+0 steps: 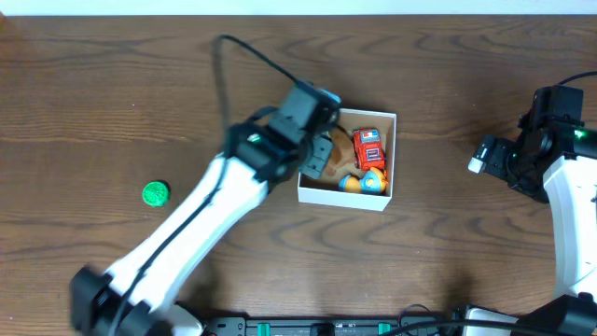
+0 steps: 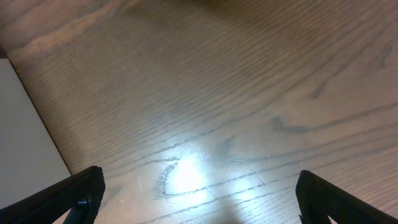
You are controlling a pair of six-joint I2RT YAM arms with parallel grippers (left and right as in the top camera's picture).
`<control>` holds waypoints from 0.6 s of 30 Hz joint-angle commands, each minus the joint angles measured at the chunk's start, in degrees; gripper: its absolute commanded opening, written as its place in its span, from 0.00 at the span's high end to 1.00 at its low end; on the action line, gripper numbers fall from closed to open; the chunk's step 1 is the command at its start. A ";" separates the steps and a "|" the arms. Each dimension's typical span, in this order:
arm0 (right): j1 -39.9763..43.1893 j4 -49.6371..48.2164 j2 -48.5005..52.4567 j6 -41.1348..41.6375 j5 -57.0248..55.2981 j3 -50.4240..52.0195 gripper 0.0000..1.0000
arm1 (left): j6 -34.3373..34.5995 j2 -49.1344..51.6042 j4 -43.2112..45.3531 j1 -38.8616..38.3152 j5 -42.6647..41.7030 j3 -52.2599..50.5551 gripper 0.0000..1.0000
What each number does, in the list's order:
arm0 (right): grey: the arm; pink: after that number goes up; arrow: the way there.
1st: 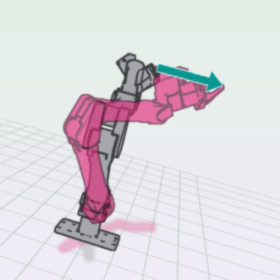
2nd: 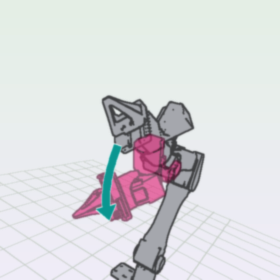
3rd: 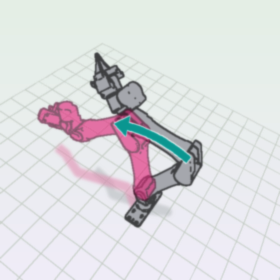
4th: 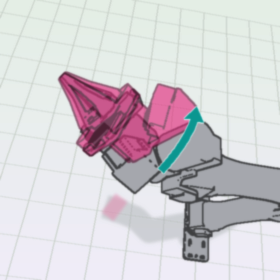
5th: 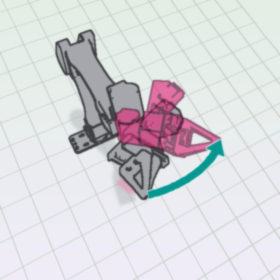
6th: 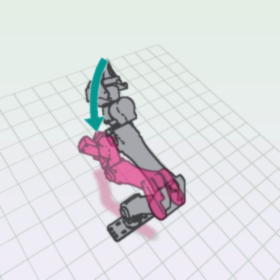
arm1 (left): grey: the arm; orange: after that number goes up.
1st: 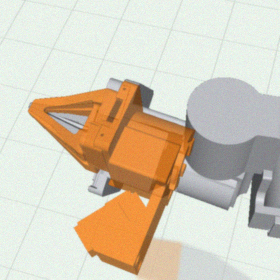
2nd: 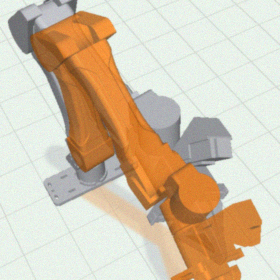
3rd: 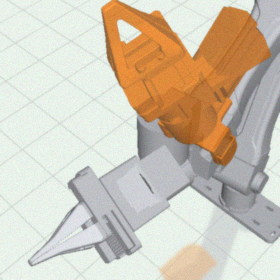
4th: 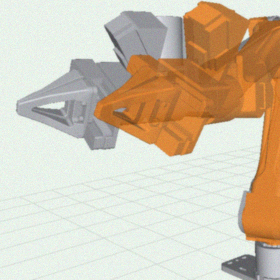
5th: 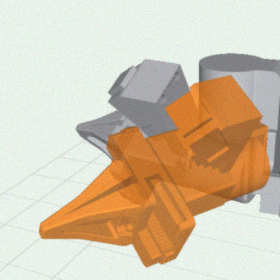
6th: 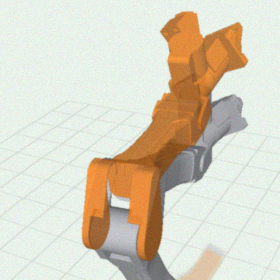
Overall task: Pack container
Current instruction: 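Carry the yellow ball into the box with the left gripper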
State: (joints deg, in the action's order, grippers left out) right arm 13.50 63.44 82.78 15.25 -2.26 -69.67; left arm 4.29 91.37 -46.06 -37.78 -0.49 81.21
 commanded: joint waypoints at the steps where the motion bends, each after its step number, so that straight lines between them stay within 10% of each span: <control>1: 0.37 0.24 -0.02 -0.74 0.42 0.13 0.01 | -1.29 5.57 -0.17 -0.07 0.46 -0.90 0.75; 9: 0.37 0.26 -0.02 -0.76 0.42 0.13 0.01 | -1.27 14.73 -0.33 -0.07 -0.48 -0.90 0.74; 18: 0.37 0.28 -0.02 -0.81 0.39 0.13 0.01 | -1.29 14.49 -0.66 -0.07 -0.57 -0.76 0.18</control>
State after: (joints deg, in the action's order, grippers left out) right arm 13.50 63.61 82.78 15.25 -2.07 -69.67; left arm 2.90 106.91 -46.26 -38.11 -1.54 80.71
